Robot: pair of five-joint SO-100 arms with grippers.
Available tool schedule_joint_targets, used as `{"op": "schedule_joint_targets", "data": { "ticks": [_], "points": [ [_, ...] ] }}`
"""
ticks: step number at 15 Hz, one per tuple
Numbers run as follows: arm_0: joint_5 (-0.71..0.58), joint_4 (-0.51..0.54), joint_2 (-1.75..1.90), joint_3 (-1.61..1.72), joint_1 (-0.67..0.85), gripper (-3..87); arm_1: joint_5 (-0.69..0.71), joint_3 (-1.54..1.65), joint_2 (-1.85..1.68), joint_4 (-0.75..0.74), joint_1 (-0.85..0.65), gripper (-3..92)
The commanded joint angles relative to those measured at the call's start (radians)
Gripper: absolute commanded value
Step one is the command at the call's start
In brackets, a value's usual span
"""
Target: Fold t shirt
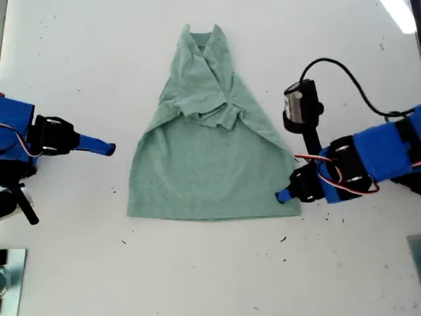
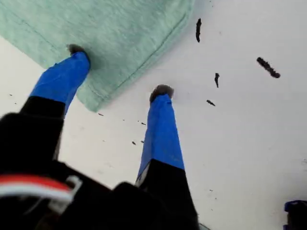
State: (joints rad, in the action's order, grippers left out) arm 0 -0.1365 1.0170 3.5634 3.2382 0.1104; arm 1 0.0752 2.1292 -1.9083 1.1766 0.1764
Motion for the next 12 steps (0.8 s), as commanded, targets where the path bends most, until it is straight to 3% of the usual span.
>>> {"op": "schedule_joint_targets", "data": {
  "ticks": [1, 3, 6, 8, 11, 12],
  "points": [
    [-0.018, -0.011, 0.002, 0.012, -0.005, -0.2, -0.04, 0.107, 0.011, -0.181, 0.037, 17.8],
    [-0.018, -0.011, 0.002, 0.012, -0.009, -0.2, -0.071, 0.202, 0.012, -0.29, 0.049, 3.8],
    [-0.018, -0.011, 0.003, 0.012, -0.012, -0.2, -0.025, 0.21, -0.052, -0.232, 0.038, 2.1],
    [-0.018, -0.011, 0.003, 0.012, -0.012, -0.2, 0.077, 0.06, -0.135, -0.009, -0.005, -0.5],
    [-0.018, -0.009, 0.003, 0.012, -0.015, -0.2, 0.184, -0.468, -0.023, 0.5, -0.043, -0.5],
    [-0.018, -0.009, 0.003, 0.012, -0.015, -0.2, 0.242, -0.632, 0.04, 0.578, -0.051, -0.5]
  ]
}}
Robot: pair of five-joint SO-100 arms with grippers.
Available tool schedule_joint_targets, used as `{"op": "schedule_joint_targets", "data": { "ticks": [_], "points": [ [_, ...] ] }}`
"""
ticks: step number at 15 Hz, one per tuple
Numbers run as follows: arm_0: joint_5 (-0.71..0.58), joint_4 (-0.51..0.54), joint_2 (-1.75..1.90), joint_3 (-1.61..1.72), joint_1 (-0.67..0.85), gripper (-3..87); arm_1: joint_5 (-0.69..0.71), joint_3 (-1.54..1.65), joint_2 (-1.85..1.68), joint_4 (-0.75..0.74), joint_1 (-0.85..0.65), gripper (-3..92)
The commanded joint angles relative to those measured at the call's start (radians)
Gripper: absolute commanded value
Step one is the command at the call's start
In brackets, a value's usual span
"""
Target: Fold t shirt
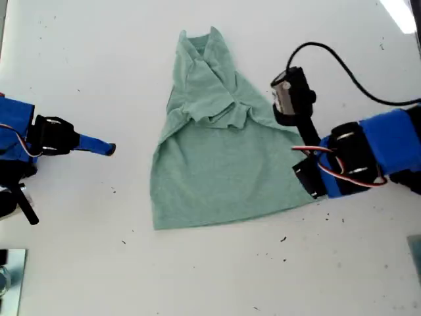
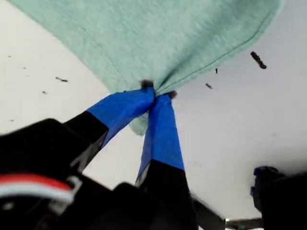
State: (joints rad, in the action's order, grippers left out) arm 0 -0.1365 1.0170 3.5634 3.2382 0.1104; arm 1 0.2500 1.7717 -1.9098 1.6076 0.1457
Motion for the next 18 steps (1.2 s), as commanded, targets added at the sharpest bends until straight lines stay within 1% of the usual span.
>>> {"op": "schedule_joint_targets", "data": {
  "ticks": [1, 2, 4, 8, 10, 11, 12, 13, 14, 15, 16, 17, 18],
  "points": [
    [-0.018, -0.009, 0.003, 0.012, -0.015, -0.2, 0.092, -0.371, 0.064, 0.144, -0.021, -0.5],
    [-0.018, -0.009, 0.003, 0.012, -0.017, -0.2, 0.1, -0.423, 0.094, 0.144, -0.026, -0.5],
    [-0.017, -0.008, 0.005, 0.012, -0.02, -0.2, 0.066, -0.434, 0.155, 0.124, -0.034, -0.5],
    [-0.018, -0.009, 0.005, 0.012, -0.017, -0.2, 0.095, -0.736, 0.454, -0.081, -0.015, -0.5],
    [-0.018, -0.009, 0.005, 0.012, -0.015, -0.2, 0.064, -0.684, 0.549, -0.222, -0.003, -0.5],
    [-0.018, -0.009, 0.005, 0.012, -0.015, -0.2, 0.058, -0.672, 0.615, -0.267, 0.009, -1.1],
    [-0.018, -0.009, 0.005, 0.012, -0.015, -0.2, 0.055, -0.689, 0.672, -0.328, 0.021, 4.5],
    [-0.018, -0.009, 0.005, 0.012, -0.017, -0.2, 0.057, -0.729, 0.681, -0.31, 0.038, 24.5],
    [-0.018, -0.009, 0.005, 0.012, -0.017, -0.2, 0.066, -0.796, 0.652, -0.181, 0.043, 34.3],
    [-0.018, -0.009, 0.005, 0.012, -0.017, -0.2, 0.075, -0.871, 0.591, -0.014, 0.035, 33.0],
    [-0.02, -0.011, 0.005, 0.012, -0.017, -0.2, 0.084, -0.874, 0.489, 0.103, 0.008, 32.3],
    [-0.021, -0.011, 0.005, 0.012, -0.015, -0.2, 0.127, -0.804, 0.36, 0.132, -0.026, 30.6],
    [-0.021, -0.011, 0.005, 0.012, -0.014, -0.2, 0.147, -0.661, 0.225, 0.129, -0.069, 24.7]
  ]
}}
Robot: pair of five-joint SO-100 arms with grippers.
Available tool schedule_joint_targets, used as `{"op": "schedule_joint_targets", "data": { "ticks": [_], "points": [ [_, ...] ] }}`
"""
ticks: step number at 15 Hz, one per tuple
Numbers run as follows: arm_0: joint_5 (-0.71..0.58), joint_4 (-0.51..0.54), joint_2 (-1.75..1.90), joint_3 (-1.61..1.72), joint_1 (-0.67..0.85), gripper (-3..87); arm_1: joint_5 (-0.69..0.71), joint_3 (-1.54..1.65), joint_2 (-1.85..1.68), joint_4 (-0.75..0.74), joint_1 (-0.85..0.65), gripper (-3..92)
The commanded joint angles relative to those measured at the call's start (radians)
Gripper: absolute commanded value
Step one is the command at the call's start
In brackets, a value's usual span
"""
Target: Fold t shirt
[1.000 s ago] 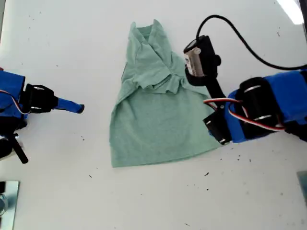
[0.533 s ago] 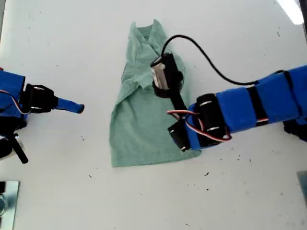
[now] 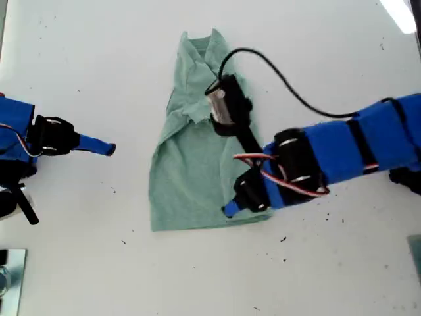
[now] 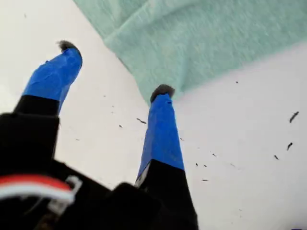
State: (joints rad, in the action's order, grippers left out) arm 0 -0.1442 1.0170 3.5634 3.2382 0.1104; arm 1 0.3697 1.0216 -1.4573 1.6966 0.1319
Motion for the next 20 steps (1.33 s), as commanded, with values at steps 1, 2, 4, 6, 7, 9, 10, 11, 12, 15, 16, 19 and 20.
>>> {"op": "schedule_joint_targets", "data": {
  "ticks": [1, 2, 4, 6, 7, 9, 10, 11, 12, 15, 16, 19, 20],
  "points": [
    [-0.009, -0.009, 0.005, 0.012, -0.012, -0.2, 0.034, 0.273, -0.354, 0.021, -0.101, 21.1],
    [-0.008, -0.008, 0.005, 0.012, -0.012, -0.2, 0.048, 0.494, -0.471, -0.037, -0.144, 19.7],
    [-0.008, -0.008, 0.005, 0.012, -0.012, -0.2, 0.064, 1.051, -0.721, -0.342, -0.209, 14.0],
    [-0.008, -0.008, 0.003, 0.012, -0.006, -0.1, 0.064, 1.47, -0.853, -0.583, -0.259, 9.3],
    [-0.006, -0.009, 0.002, 0.012, -0.002, -0.1, 0.069, 1.552, -0.838, -0.612, -0.304, 4.9],
    [0.029, -0.031, -0.023, 0.008, -0.017, -0.2, 0.12, 1.62, -0.808, -0.687, -0.367, 2.7],
    [0.063, -0.081, -0.087, -0.038, -0.037, -0.2, 0.13, 1.621, -0.787, -0.71, -0.385, 2.7],
    [0.147, -0.098, -0.25, -0.153, -0.069, -0.2, 0.141, 1.615, -0.778, -0.721, -0.396, 2.7],
    [0.219, -0.04, -0.468, -0.342, -0.107, -0.2, 0.137, 1.614, -0.767, -0.727, -0.399, 2.7],
    [0.273, 0.426, -1.098, -1.1, -0.173, -0.2, 0.127, 1.618, -0.767, -0.73, -0.4, 2.7],
    [0.268, 0.505, -1.226, -1.313, -0.213, -0.2, 0.124, 1.62, -0.767, -0.73, -0.4, 2.7],
    [0.236, 0.563, -1.489, -1.667, -0.29, -0.2, 0.114, 1.623, -0.767, -0.735, -0.396, 2.7],
    [0.238, 0.565, -1.529, -1.681, -0.299, 14.4, 0.112, 1.624, -0.769, -0.735, -0.396, 2.7]
  ]
}}
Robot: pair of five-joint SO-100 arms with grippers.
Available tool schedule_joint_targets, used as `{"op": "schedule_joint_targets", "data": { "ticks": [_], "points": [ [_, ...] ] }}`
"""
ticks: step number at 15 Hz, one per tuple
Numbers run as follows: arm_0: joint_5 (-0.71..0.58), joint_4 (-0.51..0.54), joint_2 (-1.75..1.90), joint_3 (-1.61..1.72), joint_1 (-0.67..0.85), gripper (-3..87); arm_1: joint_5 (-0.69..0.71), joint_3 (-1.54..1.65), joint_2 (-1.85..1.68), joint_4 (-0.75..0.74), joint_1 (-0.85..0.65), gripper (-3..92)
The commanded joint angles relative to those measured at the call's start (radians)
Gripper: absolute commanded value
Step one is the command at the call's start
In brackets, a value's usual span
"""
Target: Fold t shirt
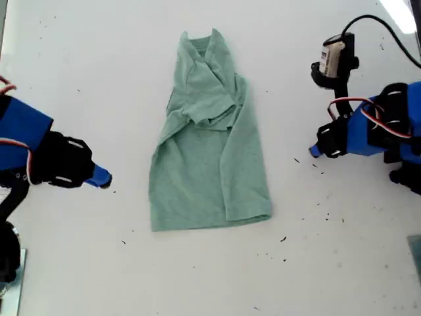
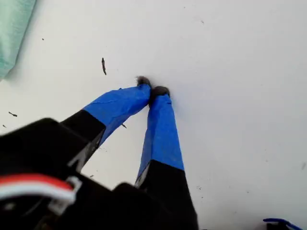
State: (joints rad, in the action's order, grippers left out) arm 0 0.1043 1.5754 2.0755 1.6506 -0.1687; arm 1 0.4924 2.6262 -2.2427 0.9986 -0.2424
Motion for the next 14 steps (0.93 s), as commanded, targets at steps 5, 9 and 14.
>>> {"op": "schedule_joint_targets", "data": {
  "ticks": [5, 9, 14],
  "points": [
    [-0.005, -0.091, -0.075, 0.061, -0.023, 30.5, -0.014, 0.023, 0.012, -0.038, -0.018, 2.7],
    [0.0, -0.531, -0.201, 0.396, -0.041, 28.0, -0.023, 0.038, -0.011, -0.041, -0.006, 2.7],
    [0.008, -0.658, -0.502, 0.347, -0.061, 4.7, -0.02, 0.055, -0.035, -0.048, -0.005, 2.7]
  ]
}}
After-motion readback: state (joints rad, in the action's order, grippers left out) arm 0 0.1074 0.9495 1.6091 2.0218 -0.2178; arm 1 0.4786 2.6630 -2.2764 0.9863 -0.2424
